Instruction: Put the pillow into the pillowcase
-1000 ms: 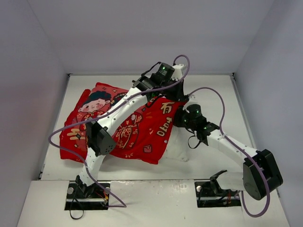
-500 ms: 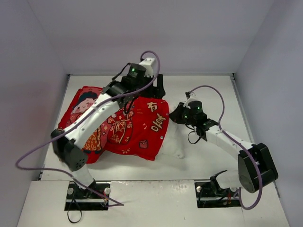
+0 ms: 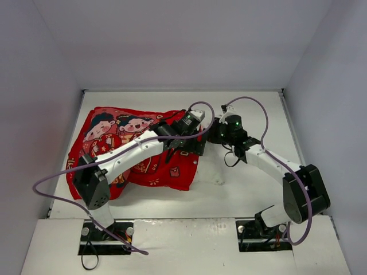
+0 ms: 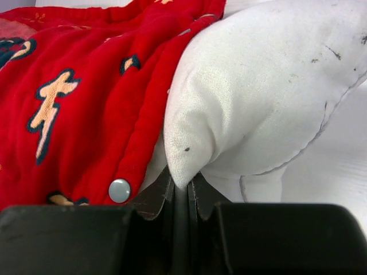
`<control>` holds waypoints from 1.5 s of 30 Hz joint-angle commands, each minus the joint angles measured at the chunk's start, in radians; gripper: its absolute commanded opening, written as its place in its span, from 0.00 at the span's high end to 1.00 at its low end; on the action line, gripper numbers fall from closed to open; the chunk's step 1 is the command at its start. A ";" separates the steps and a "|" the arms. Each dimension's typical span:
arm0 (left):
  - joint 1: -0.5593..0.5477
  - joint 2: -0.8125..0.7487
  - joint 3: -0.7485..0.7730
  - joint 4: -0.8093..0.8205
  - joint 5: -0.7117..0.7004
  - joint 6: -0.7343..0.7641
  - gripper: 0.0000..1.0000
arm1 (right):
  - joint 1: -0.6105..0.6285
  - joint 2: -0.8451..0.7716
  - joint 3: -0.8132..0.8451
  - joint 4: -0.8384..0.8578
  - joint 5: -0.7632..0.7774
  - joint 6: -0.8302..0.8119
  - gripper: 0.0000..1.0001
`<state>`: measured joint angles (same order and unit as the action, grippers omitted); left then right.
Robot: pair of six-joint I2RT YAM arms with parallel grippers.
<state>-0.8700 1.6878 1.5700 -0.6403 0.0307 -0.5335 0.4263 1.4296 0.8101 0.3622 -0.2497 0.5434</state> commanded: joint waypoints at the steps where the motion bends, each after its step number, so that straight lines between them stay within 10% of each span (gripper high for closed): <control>1: 0.005 -0.031 0.059 -0.055 -0.127 -0.033 0.23 | 0.005 0.006 0.070 0.075 0.003 -0.023 1.00; 6: -0.003 -0.010 0.084 -0.065 -0.143 -0.031 0.34 | 0.008 0.014 0.081 0.077 0.003 -0.025 1.00; 9: -0.009 0.018 0.097 -0.064 -0.095 -0.019 0.67 | 0.008 0.018 0.081 0.078 0.007 -0.026 1.00; 10: -0.014 0.033 0.107 -0.062 -0.065 -0.016 0.97 | 0.008 0.023 0.083 0.078 0.009 -0.026 1.00; 12: -0.044 0.045 0.162 -0.056 0.036 0.003 1.00 | 0.006 0.028 0.086 0.080 0.010 -0.028 1.00; 17: -0.147 0.122 0.402 -0.050 0.225 0.093 1.00 | 0.008 0.046 0.095 0.084 0.016 -0.025 1.00; 22: -0.130 0.075 0.250 0.112 0.249 0.081 1.00 | 0.009 0.046 0.087 0.087 0.026 -0.026 1.00; 27: -0.043 -0.107 0.041 0.110 0.013 0.033 0.37 | 0.006 0.020 0.066 0.081 0.024 -0.065 1.00; 30: -0.017 -0.265 -0.065 0.036 -0.249 -0.019 0.25 | -0.015 -0.006 0.058 0.063 0.010 -0.103 1.00; 37: 0.095 -0.436 -0.293 -0.164 -0.355 -0.151 0.24 | -0.060 -0.058 0.038 0.006 0.061 -0.145 1.00; 45: 0.316 -0.116 -0.145 0.094 -0.197 0.050 0.24 | -0.083 -0.191 -0.048 -0.080 0.145 -0.102 1.00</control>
<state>-0.6235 1.4548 1.3205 -0.7017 -0.2405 -0.5720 0.3584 1.3186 0.7719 0.2794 -0.1734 0.4370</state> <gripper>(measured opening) 0.756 0.054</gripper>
